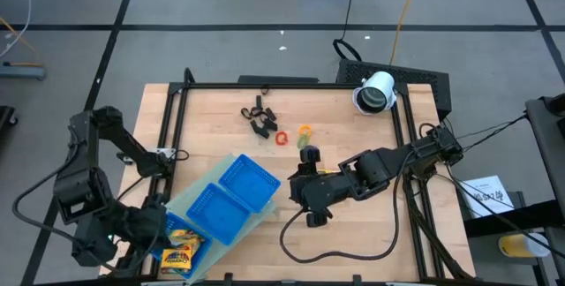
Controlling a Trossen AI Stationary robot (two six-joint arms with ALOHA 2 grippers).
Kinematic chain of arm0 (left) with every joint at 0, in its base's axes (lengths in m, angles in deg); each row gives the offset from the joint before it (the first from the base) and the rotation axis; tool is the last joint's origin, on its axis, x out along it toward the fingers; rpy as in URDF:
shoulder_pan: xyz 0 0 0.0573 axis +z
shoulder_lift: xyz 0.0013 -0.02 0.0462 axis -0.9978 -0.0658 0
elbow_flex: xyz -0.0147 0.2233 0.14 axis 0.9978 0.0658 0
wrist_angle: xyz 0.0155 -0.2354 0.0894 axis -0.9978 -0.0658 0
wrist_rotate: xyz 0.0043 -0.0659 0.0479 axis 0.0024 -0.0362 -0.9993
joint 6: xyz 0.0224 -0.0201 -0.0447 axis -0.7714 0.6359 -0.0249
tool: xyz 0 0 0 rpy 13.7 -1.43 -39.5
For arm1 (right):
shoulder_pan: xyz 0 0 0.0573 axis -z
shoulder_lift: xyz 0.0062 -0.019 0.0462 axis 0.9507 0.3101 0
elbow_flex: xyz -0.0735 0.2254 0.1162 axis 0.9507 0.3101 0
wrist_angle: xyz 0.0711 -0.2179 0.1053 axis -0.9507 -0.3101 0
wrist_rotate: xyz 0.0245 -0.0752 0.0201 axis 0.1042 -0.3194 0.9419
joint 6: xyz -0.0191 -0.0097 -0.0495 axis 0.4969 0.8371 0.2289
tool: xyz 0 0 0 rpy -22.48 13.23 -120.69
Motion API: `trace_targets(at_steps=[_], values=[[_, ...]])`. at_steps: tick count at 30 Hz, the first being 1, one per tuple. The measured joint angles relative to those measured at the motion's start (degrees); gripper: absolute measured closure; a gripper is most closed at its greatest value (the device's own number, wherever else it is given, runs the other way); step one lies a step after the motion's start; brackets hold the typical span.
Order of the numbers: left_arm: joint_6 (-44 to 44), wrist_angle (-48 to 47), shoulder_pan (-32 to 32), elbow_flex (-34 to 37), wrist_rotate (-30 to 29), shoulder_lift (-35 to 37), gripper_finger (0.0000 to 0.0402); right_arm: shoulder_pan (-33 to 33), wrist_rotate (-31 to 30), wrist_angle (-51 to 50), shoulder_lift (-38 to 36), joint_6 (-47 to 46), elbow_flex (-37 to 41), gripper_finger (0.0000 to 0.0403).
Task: Pick & Place Office Desk Supplies
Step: Put the yellow crayon box into the bottom blue basket on the shelf, then adjust the bottom blue basket on the shelf
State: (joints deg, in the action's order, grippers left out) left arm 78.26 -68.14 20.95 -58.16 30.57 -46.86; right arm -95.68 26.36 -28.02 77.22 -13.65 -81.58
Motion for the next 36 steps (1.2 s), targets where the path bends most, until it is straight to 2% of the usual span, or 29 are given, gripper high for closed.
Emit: trace_targets(at_steps=[8,11,16,18,23,26,28,30,33,36], values=[[0.15,-0.46,-1.34,0.00,-3.47,0.00,0.0336,0.00,0.01,0.00,0.00,-0.10,0.00,0.0190],[0.04,-0.55,-1.42,0.00,-3.26,0.00,0.0331,0.00,0.01,0.00,0.00,0.22,0.00,0.0190],[0.13,-0.17,-1.44,0.02,0.29,0.02,0.0330,0.00,0.01,0.00,0.00,0.25,0.00,0.0190],[-1.00,0.69,-1.65,0.02,-0.48,0.02,0.0330,0.00,0.01,0.00,0.00,0.23,0.00,0.0190],[-13.07,3.96,-4.56,0.02,-11.91,0.02,0.0330,-0.06,0.01,-0.47,-0.15,0.01,0.00,0.0190],[-16.93,3.97,-8.54,0.30,-26.75,0.06,0.0330,-0.44,-0.01,-1.86,-0.75,-0.51,0.04,0.0190],[-14.98,4.08,-11.22,1.12,-38.94,0.09,0.0330,-0.84,-0.06,-2.28,-1.11,-1.18,0.02,0.0190],[-10.90,4.38,-12.82,2.37,-46.64,0.09,0.0330,-1.65,-0.08,-3.45,-1.49,-2.02,0.04,0.0190],[-4.97,6.33,-12.31,5.30,-48.61,0.09,0.0330,-2.25,-0.06,-3.08,-1.68,-2.48,0.04,0.0190],[-4.03,12.27,-10.72,9.24,-48.74,0.09,0.0330,-3.01,-0.10,-3.00,-1.66,-2.24,0.04,0.0190]])
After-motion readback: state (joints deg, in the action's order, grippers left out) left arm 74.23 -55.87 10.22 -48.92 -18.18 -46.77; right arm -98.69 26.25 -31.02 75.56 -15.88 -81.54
